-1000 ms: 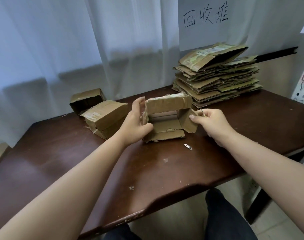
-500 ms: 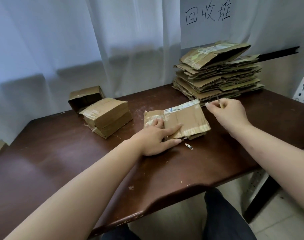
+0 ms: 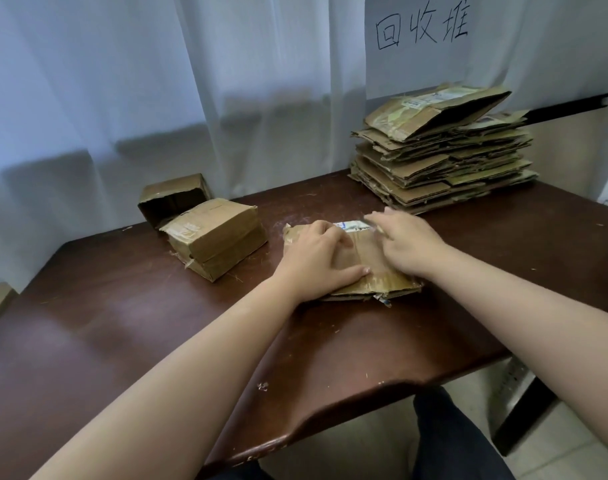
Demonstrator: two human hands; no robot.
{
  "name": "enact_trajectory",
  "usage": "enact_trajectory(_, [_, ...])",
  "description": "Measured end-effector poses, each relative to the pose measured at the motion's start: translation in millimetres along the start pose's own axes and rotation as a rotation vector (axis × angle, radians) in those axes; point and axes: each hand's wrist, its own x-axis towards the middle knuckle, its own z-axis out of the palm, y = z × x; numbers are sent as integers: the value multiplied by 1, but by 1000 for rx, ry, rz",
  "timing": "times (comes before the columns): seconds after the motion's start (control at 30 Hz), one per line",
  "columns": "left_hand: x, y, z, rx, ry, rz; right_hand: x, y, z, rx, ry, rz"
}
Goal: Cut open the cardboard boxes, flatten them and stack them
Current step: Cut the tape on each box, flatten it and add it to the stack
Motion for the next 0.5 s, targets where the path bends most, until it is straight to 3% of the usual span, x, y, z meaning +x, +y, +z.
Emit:
enact_trajectory(0.17, [9,-3,9,252,-297,-106,-1,2,21,-102,-104,49])
enact_trajectory(0.5, [13,-11,26,288,-224,-140,9,3,24,-49,-50,48])
